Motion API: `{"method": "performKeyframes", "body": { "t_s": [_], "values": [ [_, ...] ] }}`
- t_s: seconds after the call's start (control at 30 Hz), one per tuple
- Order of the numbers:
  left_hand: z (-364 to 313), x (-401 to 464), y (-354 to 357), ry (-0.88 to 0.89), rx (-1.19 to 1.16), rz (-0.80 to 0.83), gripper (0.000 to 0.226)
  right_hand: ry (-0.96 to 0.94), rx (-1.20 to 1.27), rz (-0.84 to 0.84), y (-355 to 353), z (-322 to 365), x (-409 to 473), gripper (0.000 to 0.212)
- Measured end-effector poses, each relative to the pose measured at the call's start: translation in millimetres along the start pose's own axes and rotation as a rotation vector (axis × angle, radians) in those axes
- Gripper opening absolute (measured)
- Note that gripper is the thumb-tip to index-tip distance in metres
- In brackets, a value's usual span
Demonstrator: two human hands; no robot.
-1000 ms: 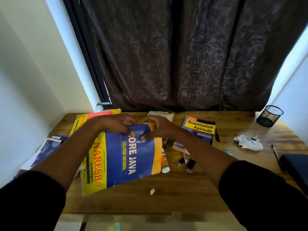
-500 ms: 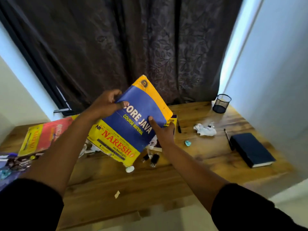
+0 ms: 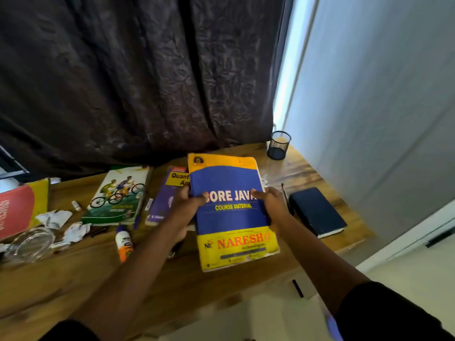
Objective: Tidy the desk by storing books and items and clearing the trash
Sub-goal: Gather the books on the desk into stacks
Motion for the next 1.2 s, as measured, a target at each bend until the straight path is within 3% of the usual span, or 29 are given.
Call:
{"method": "performKeyframes", "body": {
  "t_s": [0.07,0.23,0.33,0.5,0.63,0.8,1.03,1.2],
  "values": [
    [24,1,22,-0.038,0.005,0.034,0.023,-0.043,-0.124,-0.052,-29,1,7,0.022],
    [72,-8,63,-0.193,0.049,0.058,0.031,-0.105,-0.545,-0.115,-78,-4,10,0.034],
    [93,-10,74,-0.280,0.101,0.065,0.029,-0.097,-0.765,-0.097,-89,-14,11,0.034],
    [110,-4,83,-0.319,0.208,0.040,0.044,-0.081,-0.986,-0.060,-84,-27,18,0.037],
    [113,7,79,-0.260,0.350,-0.022,0.034,-0.109,-1.044,-0.084,-79,-25,27,0.039],
    [99,16,76,-0.058,0.749,-0.152,0.025,-0.151,-1.092,-0.094,-67,-24,39,0.039],
    [78,20,65,0.190,0.958,-0.237,0.026,-0.278,-1.156,-0.140,-45,-20,46,0.063],
    [70,13,50,0.302,1.107,-0.250,0.027,-0.532,-1.271,-0.177,-17,-11,43,0.079]
  ]
}}
Point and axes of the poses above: each hand's wrist, its own x-axis towards the middle knuckle, its own y-axis out of the palm, z = x × y, the point moved 4 cm from there along x, towards the middle knuckle, and after that the axes turned 2 degrees about -x, right-handed, at the moved point
